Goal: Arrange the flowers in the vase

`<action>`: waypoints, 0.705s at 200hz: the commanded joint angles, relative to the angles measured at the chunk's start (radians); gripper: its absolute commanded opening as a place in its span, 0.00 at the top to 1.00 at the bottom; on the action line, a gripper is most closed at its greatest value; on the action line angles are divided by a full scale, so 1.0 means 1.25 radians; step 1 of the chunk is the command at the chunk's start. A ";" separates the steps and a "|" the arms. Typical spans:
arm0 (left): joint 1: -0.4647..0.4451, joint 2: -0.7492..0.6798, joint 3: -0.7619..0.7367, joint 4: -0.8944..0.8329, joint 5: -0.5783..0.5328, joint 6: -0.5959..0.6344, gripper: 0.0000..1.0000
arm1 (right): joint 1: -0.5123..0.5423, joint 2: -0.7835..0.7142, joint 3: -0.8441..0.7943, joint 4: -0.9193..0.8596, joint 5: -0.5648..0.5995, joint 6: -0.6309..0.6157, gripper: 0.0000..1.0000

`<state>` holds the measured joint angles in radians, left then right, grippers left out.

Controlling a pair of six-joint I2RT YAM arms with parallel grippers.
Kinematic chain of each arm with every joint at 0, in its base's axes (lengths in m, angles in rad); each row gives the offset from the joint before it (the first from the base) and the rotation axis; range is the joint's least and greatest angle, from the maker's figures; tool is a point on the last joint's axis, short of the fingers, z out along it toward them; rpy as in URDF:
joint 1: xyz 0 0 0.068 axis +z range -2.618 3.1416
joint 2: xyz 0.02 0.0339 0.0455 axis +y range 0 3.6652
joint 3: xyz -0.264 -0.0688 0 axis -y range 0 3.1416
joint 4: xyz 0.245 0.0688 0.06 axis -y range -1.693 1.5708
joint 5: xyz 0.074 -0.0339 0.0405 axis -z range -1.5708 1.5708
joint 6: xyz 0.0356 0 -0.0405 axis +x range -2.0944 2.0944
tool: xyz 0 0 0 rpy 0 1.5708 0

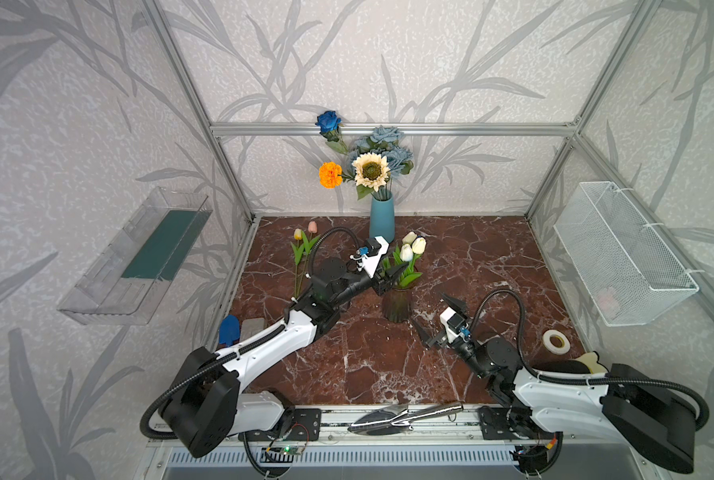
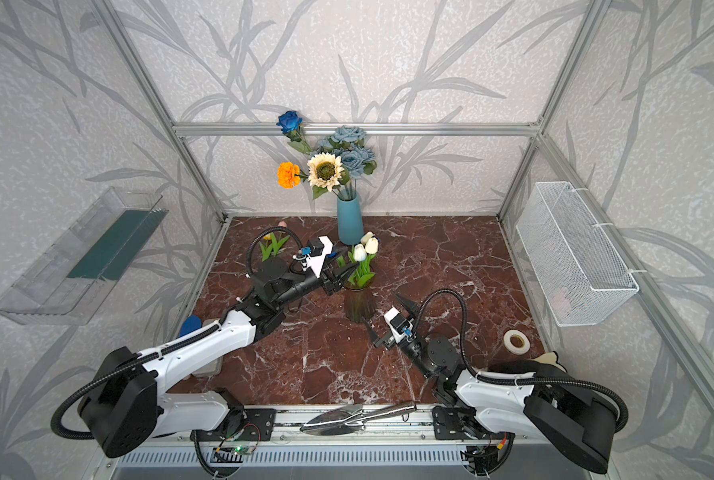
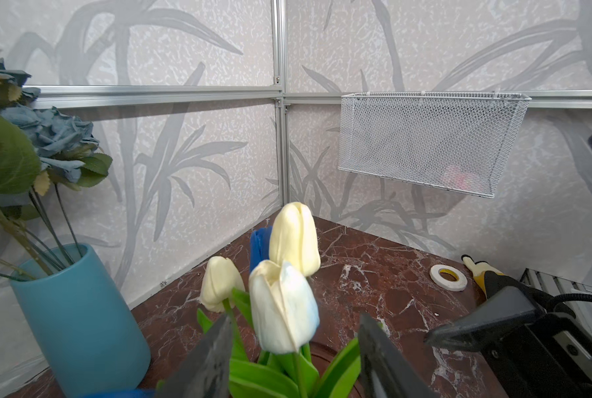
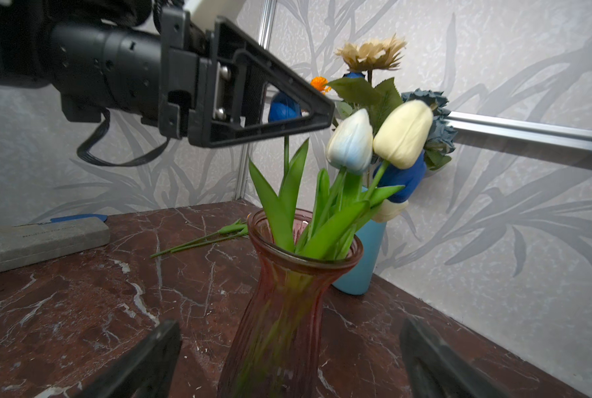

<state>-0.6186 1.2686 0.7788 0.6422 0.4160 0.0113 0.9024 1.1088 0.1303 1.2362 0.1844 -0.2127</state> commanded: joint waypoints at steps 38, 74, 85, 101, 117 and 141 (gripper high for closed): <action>0.036 -0.214 -0.016 -0.060 -0.030 -0.009 0.38 | -0.164 0.019 0.067 -0.079 -0.227 0.162 0.01; 0.114 -0.333 -0.072 -0.132 -0.166 -0.009 0.38 | -0.165 0.094 0.096 -0.105 -0.300 0.108 0.00; 0.158 -0.340 -0.082 -0.145 -0.134 -0.032 0.38 | -0.165 0.122 0.102 -0.088 -0.304 0.104 0.01; 0.167 -0.327 -0.102 -0.103 -0.082 -0.050 0.44 | -0.165 0.151 0.105 -0.052 -0.308 0.103 0.03; 0.166 -0.275 -0.065 -0.105 -0.024 -0.067 0.49 | -0.165 0.167 0.113 -0.044 -0.307 0.101 0.03; 0.143 -0.201 -0.008 -0.082 0.081 -0.067 0.62 | -0.164 0.181 0.115 -0.037 -0.302 0.089 0.04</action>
<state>-0.4137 0.9558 0.7013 0.5179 0.3737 -0.0540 0.6991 1.3209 0.2443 1.1263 -0.1783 -0.0788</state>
